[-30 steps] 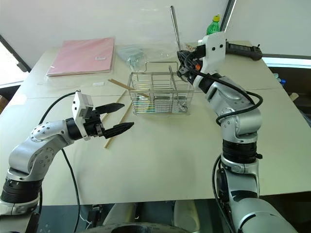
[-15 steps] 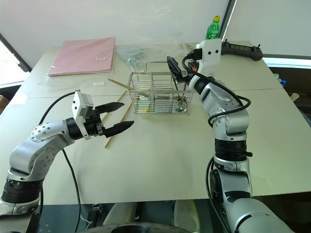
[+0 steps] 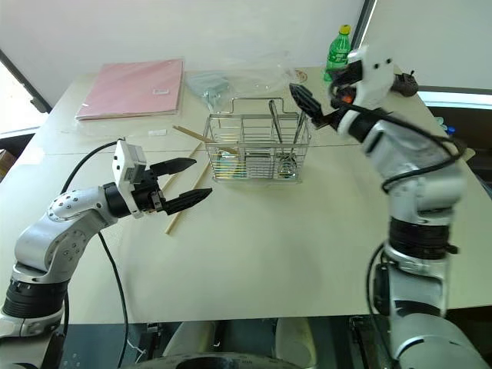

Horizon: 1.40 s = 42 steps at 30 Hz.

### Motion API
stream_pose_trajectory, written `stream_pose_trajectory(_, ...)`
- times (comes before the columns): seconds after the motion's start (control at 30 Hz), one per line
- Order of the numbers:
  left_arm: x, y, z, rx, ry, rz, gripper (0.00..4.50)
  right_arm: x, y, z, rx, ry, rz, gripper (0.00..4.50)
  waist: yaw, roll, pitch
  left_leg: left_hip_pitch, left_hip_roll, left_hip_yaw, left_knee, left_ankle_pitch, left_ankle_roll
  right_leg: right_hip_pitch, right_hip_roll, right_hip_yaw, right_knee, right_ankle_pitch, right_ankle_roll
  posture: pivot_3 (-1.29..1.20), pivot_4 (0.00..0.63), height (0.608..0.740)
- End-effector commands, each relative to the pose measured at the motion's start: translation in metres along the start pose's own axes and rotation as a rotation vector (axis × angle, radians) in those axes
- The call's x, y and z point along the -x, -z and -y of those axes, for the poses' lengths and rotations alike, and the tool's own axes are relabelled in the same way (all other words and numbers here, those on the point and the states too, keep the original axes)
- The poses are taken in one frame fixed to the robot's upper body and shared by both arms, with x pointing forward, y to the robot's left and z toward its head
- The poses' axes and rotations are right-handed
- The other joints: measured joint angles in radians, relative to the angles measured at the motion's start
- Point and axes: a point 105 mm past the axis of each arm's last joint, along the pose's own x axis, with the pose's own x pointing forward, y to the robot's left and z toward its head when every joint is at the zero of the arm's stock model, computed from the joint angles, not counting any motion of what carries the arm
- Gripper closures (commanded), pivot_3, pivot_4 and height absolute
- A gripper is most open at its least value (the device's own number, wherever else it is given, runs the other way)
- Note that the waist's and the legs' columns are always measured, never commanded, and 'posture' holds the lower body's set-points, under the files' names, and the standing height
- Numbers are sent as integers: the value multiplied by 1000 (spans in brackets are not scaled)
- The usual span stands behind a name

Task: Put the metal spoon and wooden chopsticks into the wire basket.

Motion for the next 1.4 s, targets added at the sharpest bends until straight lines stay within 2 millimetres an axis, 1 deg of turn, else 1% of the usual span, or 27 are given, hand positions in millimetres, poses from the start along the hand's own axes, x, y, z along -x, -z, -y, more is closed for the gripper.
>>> stream_pose_trajectory(0.03, 5, -9, -7, -42, -24, 14, 0, 30, -14, -24, -10, -213, -16, 56, 1, -1, 0, 0, 0, 0, 0, 0, 0, 0, 0, 0, 0, 0, 0, 0, 150, 709)
stream_pose_trajectory(0.1, 6, -9, -9, -43, -29, 10, 0, 46, -9, -33, -9, -293, -64, 56, 2, -1, 0, 0, 0, 0, 0, 0, 0, 1, 0, 0, -1, 0, 0, 0, 150, 709)
stream_pose_trajectory(0.17, 8, -10, -14, -48, -42, 5, 0, 62, 2, -41, -22, -345, -123, 56, 3, -2, 1, 0, 0, 0, 1, 0, 0, 1, 0, -1, -1, 0, 0, 0, 150, 709)
stream_pose_trajectory(0.27, 11, -13, -25, -48, -78, 8, 0, 78, 22, -52, -26, -374, -188, 56, 4, -2, 1, 1, 1, 1, 1, 0, 0, 2, 0, -1, -2, -2, -2, 0, 150, 709)
stream_pose_trajectory(0.3, 12, -15, -31, -44, -99, 12, 0, 83, 32, -56, -21, -365, -202, 56, 3, -3, 1, 0, 1, 1, 1, 0, 0, 2, 0, -1, -2, -2, -2, 0, 150, 709)
stream_pose_trajectory(0.37, 17, -17, -44, -54, -148, 11, 0, 89, 53, -57, -14, -288, -199, 56, 7, -5, 0, 0, 1, 2, 1, 0, 0, 2, 0, -1, -3, -2, -1, 0, 150, 709)
stream_pose_trajectory(0.43, 21, -17, -54, -55, -185, 4, 0, 95, 71, -57, -30, -218, -193, 56, 10, -7, 0, 1, 2, 1, 1, 0, 0, 2, 0, -1, -2, -3, 4, 0, 150, 709)
stream_pose_trajectory(0.53, 30, -19, -70, -71, -235, -15, 0, 104, 94, -66, -53, -190, -216, 56, 15, -6, 1, 1, 1, 3, 1, 0, 0, 1, -1, 0, -3, -2, 4, 0, 150, 709)
stream_pose_trajectory(0.57, 34, -20, -75, -76, -251, -20, 0, 106, 97, -68, -51, -185, -217, 56, 18, -6, 1, 1, 1, 3, 1, 0, 0, 1, -1, 0, -3, -2, 4, 0, 150, 709)
stream_pose_trajectory(0.67, 48, -22, -100, -87, -332, -42, 0, 108, 102, -72, -56, -168, -214, 56, 23, -7, 1, 1, 1, 2, 1, 0, 0, 1, -1, 0, -3, -3, 3, 0, 150, 709)
stream_pose_trajectory(0.73, 54, -16, -116, -96, -397, -81, 0, 109, 105, -77, -43, -181, -217, 56, 24, -7, 1, 1, 1, 2, 1, 0, 0, 1, -1, 0, -2, -4, 2, 0, 150, 709)
stream_pose_trajectory(0.8, 57, -3, -129, -102, -448, -137, 0, 111, 109, -84, -18, -211, -228, 56, 24, -7, 1, 1, 1, 1, 1, 0, 0, 2, -1, -1, -2, -4, 2, 0, 150, 709)
stream_pose_trajectory(0.9, 50, 17, -137, -91, -459, -203, 0, 113, 114, -93, 10, -243, -231, 56, 25, -8, 1, 1, 0, 1, 1, 0, 0, 2, -1, -1, -3, -2, 4, 0, 150, 709)
stream_pose_trajectory(0.97, 39, 33, -139, -79, -442, -259, 0, 112, 115, -98, 22, -274, -229, 56, 26, -8, 1, 0, 0, 1, 1, 0, 0, 2, -1, -1, -3, -2, 4, 0, 150, 709)
stream_pose_trajectory(1.03, 29, 44, -139, -71, -425, -295, 0, 112, 116, -101, 28, -296, -232, 56, 25, -11, 1, 0, 0, 1, 1, 0, 0, 3, -1, -1, -4, -2, 4, 0, 150, 709)
stream_pose_trajectory(1.07, 21, 48, -136, -71, -401, -308, 0, 112, 117, -100, 30, -297, -233, 56, 24, -11, 2, 0, 0, 1, 1, 0, 0, 3, -1, -1, -4, -2, 4, 0, 150, 709)
stream_pose_trajectory(1.13, 4, 55, -134, -81, -369, -328, 0, 111, 119, -97, 36, -293, -236, 56, 24, -12, 2, 0, 0, 1, 1, 0, 0, 3, -1, -1, -4, -2, 4, 0, 150, 709)
stream_pose_trajectory(1.2, -11, 57, -136, -88, -365, -340, 0, 110, 120, -96, 39, -293, -235, 56, 26, -13, 3, 0, 0, 1, 1, 0, 0, 3, -1, -1, -4, -1, 4, 0, 150, 709)
stream_pose_trajectory(1.4, -30, 59, -150, -63, -431, -350, 0, 108, 116, -97, 19, -286, -208, 56, 21, -14, 3, 1, 0, 1, 1, 0, 0, 2, -1, -2, -3, -2, 5, 0, 150, 709)
